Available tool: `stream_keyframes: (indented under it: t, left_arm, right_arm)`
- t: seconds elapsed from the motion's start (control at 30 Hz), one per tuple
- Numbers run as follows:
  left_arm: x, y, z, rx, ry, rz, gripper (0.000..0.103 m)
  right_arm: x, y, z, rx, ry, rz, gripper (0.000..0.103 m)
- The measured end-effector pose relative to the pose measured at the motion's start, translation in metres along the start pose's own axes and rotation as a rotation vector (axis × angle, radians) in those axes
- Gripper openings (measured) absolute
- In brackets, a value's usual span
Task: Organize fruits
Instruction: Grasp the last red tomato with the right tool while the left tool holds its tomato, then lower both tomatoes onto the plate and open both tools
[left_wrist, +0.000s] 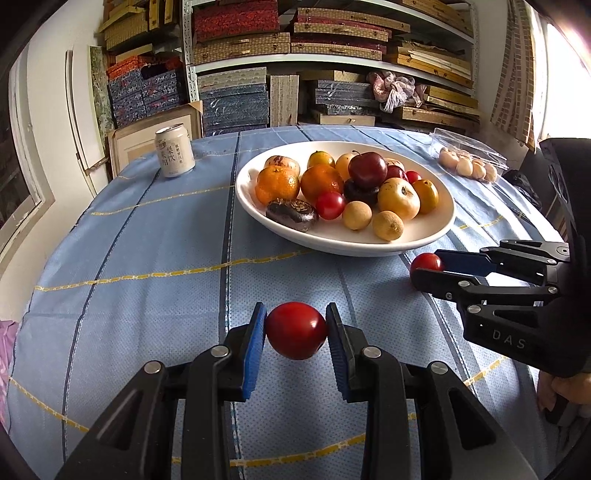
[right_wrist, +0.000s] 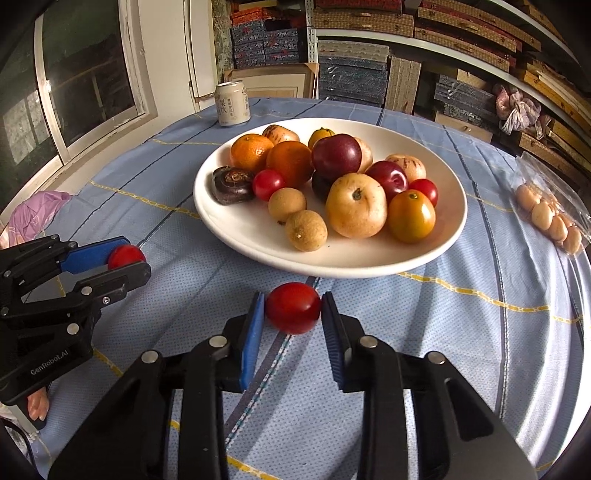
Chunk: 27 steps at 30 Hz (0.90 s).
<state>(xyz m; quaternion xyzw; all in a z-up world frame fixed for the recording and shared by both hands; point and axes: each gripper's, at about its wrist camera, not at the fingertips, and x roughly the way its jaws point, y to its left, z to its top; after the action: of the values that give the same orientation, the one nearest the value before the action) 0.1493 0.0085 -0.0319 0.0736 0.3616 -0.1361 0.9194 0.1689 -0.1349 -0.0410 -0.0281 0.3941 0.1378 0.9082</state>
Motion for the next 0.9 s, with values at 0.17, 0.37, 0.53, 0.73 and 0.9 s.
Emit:
stream_keyframes:
  t: [0.17, 0.37, 0.53, 0.73, 0.9]
  left_arm:
    - [-0.003, -0.004, 0.0, 0.014, -0.011, 0.01, 0.033]
    - [-0.006, -0.007, 0.0, 0.03, -0.032, 0.027, 0.033]
    - [-0.009, -0.008, 0.001, 0.034, -0.046, 0.031, 0.033]
    - [-0.02, -0.013, 0.003, 0.044, -0.08, 0.047, 0.033]
    - [-0.03, -0.024, 0.006, 0.072, -0.101, 0.057, 0.033]
  right_arm:
    - [-0.002, 0.002, -0.002, -0.009, -0.001, 0.008, 0.03]
    - [-0.007, 0.004, -0.006, -0.019, -0.01, 0.008, 0.03]
    - [-0.012, 0.006, -0.009, -0.026, -0.013, 0.006, 0.03]
    - [-0.032, 0.002, -0.016, -0.022, -0.031, 0.007, 0.03]
    - [-0.066, -0.017, -0.023, 0.002, -0.066, 0.0, 0.03]
